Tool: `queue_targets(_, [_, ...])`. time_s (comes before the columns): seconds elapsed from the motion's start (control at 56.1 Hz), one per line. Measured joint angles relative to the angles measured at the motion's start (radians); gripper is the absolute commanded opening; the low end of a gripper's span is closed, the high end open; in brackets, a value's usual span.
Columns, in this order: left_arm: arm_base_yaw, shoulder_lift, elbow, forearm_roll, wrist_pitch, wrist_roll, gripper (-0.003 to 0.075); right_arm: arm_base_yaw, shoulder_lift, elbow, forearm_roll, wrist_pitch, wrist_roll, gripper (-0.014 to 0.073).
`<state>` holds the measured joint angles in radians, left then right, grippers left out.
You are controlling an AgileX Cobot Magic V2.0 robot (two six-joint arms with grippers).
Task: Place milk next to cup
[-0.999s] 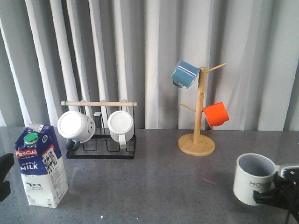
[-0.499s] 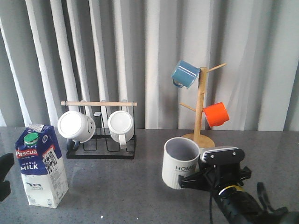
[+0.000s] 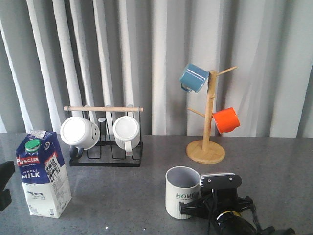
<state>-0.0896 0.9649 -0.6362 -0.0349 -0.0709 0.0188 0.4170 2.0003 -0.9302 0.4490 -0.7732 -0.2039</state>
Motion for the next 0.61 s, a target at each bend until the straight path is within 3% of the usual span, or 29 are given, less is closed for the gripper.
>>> queue_targets(0.303, [0.0, 0.0, 0.0, 0.0, 0.0, 0.0, 0.0496, 0.0, -0.023, 0.044, -0.019, 0.019, 0.0, 0.0274])
queue_targets(0.481, [0.0, 0.0, 0.0, 0.0, 0.0, 0.0, 0.0496, 0.0, -0.111, 0.128, -0.049, 0.022, -0.005, 0.0303])
queue_targets(0.606, [0.0, 0.0, 0.0, 0.0, 0.0, 0.0, 0.0496, 0.0, -0.206, 0.191, -0.08, 0.03, -0.079, 0.0303])
